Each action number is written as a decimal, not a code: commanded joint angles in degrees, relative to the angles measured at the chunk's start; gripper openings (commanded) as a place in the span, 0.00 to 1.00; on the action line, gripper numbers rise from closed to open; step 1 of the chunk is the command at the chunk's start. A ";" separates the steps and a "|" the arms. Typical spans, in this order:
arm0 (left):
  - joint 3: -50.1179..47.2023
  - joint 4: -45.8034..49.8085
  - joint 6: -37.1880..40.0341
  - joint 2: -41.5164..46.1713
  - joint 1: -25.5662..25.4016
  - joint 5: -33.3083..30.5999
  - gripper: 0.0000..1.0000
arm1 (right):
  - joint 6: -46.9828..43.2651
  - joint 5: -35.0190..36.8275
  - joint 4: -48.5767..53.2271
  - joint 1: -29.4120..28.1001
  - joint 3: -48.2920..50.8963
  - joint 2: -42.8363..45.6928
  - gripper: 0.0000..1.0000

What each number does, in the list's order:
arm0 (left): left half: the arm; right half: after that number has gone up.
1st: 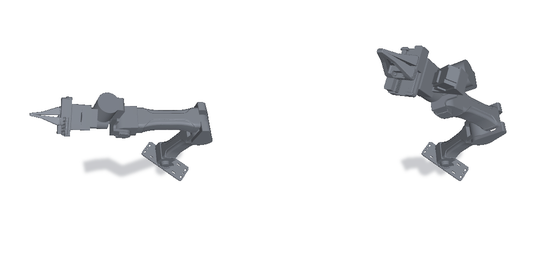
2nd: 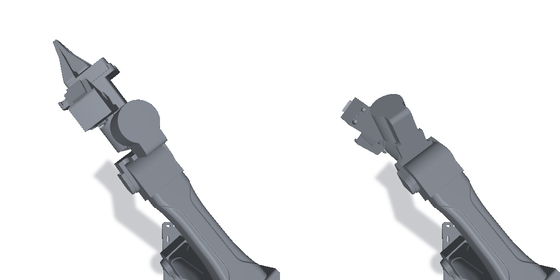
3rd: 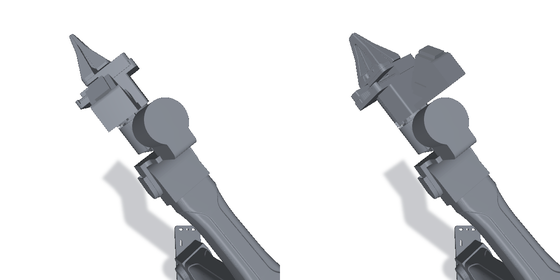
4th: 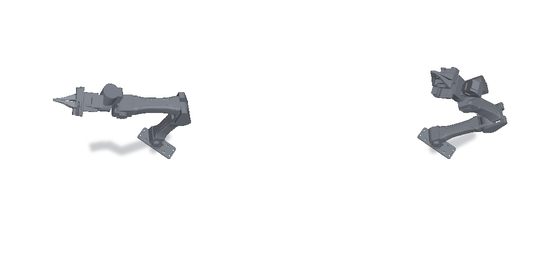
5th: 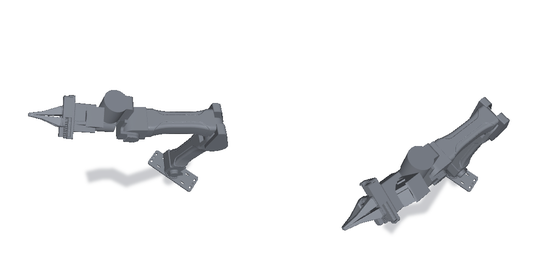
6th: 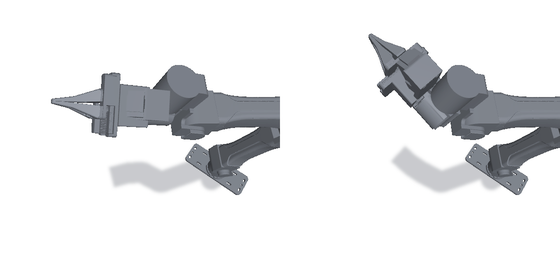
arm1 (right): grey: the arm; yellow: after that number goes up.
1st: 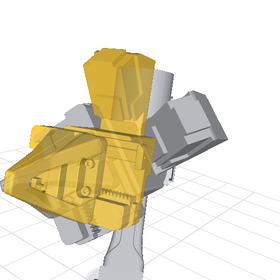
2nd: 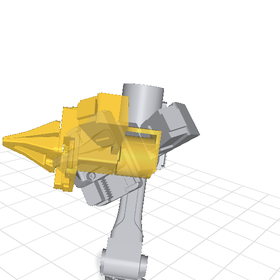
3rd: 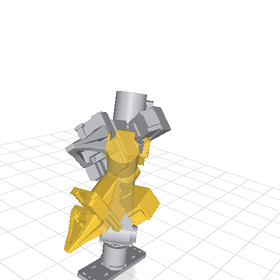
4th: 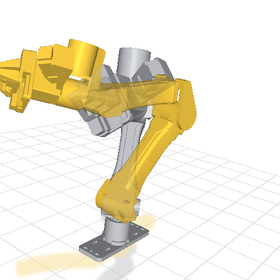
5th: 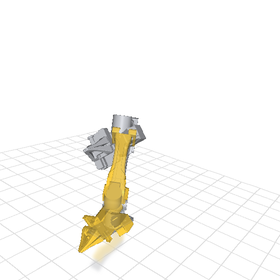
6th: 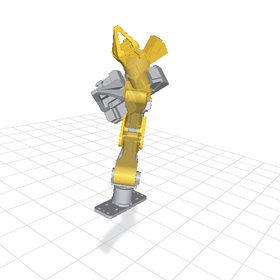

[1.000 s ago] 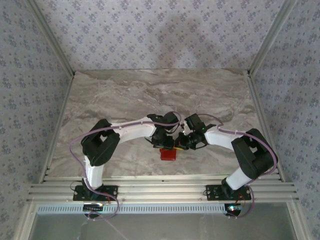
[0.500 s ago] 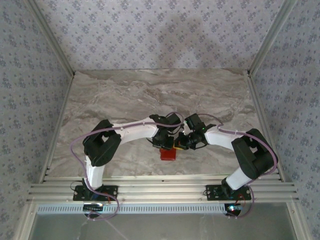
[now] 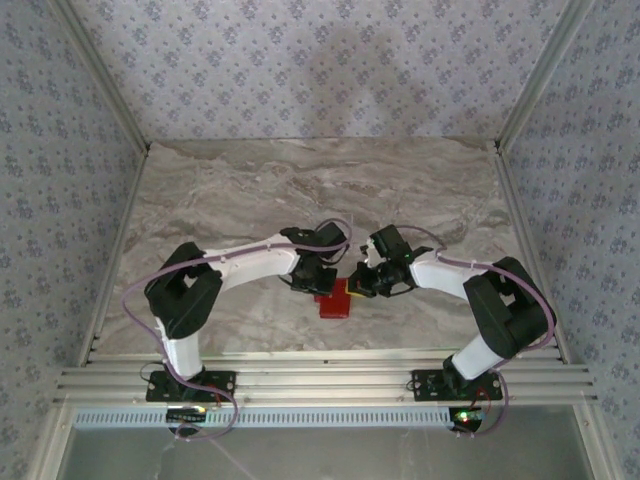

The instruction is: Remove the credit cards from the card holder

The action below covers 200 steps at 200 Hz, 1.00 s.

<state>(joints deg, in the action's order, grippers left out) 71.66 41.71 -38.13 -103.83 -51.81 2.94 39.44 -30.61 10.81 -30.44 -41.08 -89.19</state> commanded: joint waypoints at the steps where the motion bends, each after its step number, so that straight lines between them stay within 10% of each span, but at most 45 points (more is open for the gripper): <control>1: -2.69 1.95 0.08 2.99 1.99 -0.50 0.05 | -1.16 1.63 3.42 0.40 -0.14 0.25 0.00; 67: -10.47 -7.57 -1.20 6.50 6.33 8.22 0.04 | -2.87 5.39 7.65 -0.08 -2.40 0.14 0.01; 159: -20.97 -21.96 -3.77 8.80 11.22 20.65 0.03 | -1.69 23.13 21.44 -9.10 -12.10 1.01 0.82; 200: -24.48 -26.89 -4.65 9.11 12.43 24.56 0.03 | 1.13 29.58 28.13 -13.69 -18.96 -3.61 0.91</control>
<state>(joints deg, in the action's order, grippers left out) 49.19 18.00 -41.91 -95.44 -39.72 23.83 38.15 -8.10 32.10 -41.95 -56.14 -89.97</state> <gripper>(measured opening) 0.059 0.889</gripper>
